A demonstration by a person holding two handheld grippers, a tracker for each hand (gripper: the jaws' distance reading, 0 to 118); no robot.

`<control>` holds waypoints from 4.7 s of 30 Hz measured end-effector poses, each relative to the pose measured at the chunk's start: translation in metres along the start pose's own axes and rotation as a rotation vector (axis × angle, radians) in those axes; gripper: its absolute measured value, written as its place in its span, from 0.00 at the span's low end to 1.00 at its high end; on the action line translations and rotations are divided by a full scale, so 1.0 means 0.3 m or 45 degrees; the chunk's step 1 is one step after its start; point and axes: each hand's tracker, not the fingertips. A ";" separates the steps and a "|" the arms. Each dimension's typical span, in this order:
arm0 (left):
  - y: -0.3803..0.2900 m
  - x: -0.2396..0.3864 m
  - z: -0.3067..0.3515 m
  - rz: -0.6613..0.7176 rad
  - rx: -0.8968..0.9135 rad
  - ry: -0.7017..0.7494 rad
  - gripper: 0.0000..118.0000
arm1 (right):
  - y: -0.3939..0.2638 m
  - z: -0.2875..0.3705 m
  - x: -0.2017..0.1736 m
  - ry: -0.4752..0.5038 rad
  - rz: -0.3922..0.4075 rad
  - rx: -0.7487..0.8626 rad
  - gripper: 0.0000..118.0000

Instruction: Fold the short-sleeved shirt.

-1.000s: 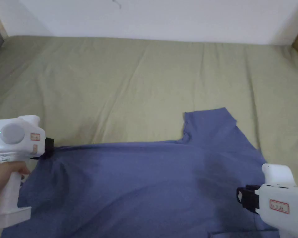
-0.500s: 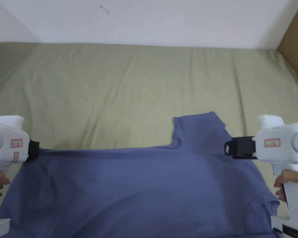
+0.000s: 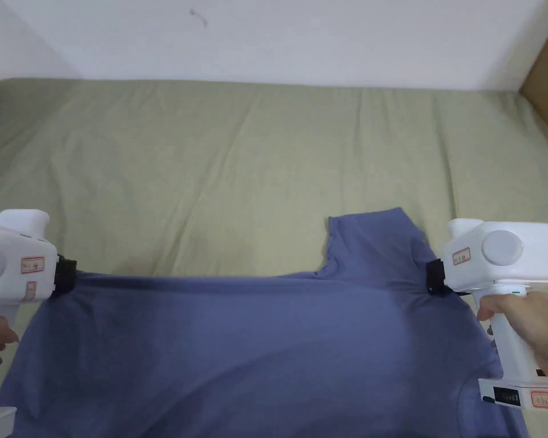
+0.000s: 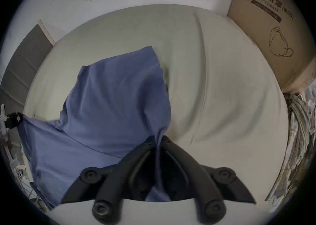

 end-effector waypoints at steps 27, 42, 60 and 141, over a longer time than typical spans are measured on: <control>0.504 0.182 1.040 -0.052 0.694 0.244 0.02 | 0.285 1.382 0.055 0.041 -0.106 0.747 0.03; 0.956 0.327 1.396 0.010 1.080 0.318 0.02 | 0.596 1.958 0.049 -0.105 -0.147 1.110 0.03; 0.607 0.383 0.221 -0.095 0.482 0.350 0.02 | 0.526 0.743 0.095 -0.110 -0.138 0.386 0.03; -1.130 -0.034 0.549 0.077 -0.030 -0.020 0.03 | -1.318 0.725 -0.052 0.112 -0.093 0.073 0.00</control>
